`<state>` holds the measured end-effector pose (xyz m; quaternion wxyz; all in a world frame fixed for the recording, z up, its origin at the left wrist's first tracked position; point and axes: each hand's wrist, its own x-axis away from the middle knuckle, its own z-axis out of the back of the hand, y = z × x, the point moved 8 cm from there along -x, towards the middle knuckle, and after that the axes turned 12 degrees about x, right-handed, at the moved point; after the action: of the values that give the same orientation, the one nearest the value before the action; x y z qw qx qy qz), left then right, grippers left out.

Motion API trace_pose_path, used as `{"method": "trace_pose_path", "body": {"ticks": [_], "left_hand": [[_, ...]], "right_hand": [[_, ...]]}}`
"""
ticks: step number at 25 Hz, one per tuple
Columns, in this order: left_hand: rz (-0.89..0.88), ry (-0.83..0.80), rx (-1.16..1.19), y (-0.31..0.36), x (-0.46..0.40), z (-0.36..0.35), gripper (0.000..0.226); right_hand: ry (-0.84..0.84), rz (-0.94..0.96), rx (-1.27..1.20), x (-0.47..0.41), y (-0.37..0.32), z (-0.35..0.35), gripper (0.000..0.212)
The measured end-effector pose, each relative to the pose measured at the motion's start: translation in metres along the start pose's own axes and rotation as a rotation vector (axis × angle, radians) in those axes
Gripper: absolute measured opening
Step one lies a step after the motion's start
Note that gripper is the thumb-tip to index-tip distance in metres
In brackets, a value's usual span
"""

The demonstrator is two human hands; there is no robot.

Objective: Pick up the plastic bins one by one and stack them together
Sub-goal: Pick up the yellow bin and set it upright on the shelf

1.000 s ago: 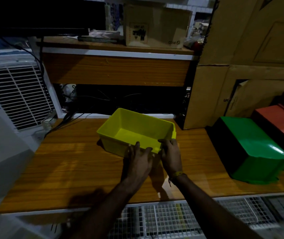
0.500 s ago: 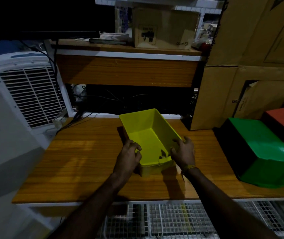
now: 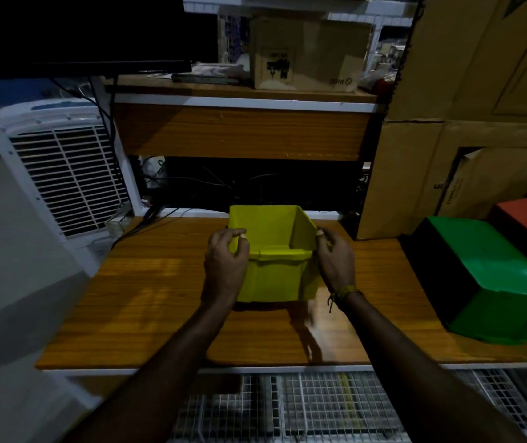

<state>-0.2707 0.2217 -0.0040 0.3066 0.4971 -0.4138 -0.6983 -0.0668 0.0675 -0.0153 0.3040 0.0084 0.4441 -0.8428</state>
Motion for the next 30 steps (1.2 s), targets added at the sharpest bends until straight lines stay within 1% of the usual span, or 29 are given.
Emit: {"method": "trace_pose_path", "body": {"ticks": [2,4,8,10,12,13,16,18,20,25,30], "left_hand": [[-0.046,0.016,0.054,0.01,-0.013,0.002,0.027],[-0.077,0.027,0.077,0.018,-0.023,0.004,0.038],[-0.085,0.019,0.069,0.026,-0.035,0.008,0.044],[-0.071,0.008,0.043,0.023,-0.037,0.012,0.04],[-0.03,-0.003,0.006,0.016,-0.035,0.014,0.027],[-0.013,-0.005,-0.019,0.013,-0.033,0.017,0.024],[0.004,0.009,-0.062,0.001,-0.028,0.028,0.027],[0.058,0.011,-0.085,-0.013,-0.026,0.038,0.031],[0.108,0.018,-0.123,-0.028,-0.029,0.049,0.032],[0.282,0.079,-0.182,-0.059,-0.027,0.089,0.031],[0.351,0.163,-0.239,-0.08,-0.025,0.137,0.028]], "right_hand": [[0.042,-0.004,-0.066,-0.005,-0.014,0.008,0.044],[0.048,-0.015,-0.103,-0.009,-0.027,0.015,0.038],[0.059,-0.021,-0.131,-0.014,-0.045,0.019,0.036],[0.056,-0.032,-0.126,-0.013,-0.045,0.017,0.038],[0.043,-0.037,-0.112,-0.009,-0.044,0.011,0.038],[0.028,-0.033,-0.11,-0.007,-0.042,0.004,0.038],[-0.024,-0.048,-0.086,0.006,-0.041,-0.016,0.037],[-0.045,-0.072,-0.073,0.013,-0.038,-0.029,0.039],[-0.091,-0.105,-0.073,0.019,-0.038,-0.044,0.036],[-0.219,-0.136,-0.03,0.031,-0.046,-0.088,0.032],[-0.345,-0.099,-0.022,0.046,-0.067,-0.131,0.032]]}}
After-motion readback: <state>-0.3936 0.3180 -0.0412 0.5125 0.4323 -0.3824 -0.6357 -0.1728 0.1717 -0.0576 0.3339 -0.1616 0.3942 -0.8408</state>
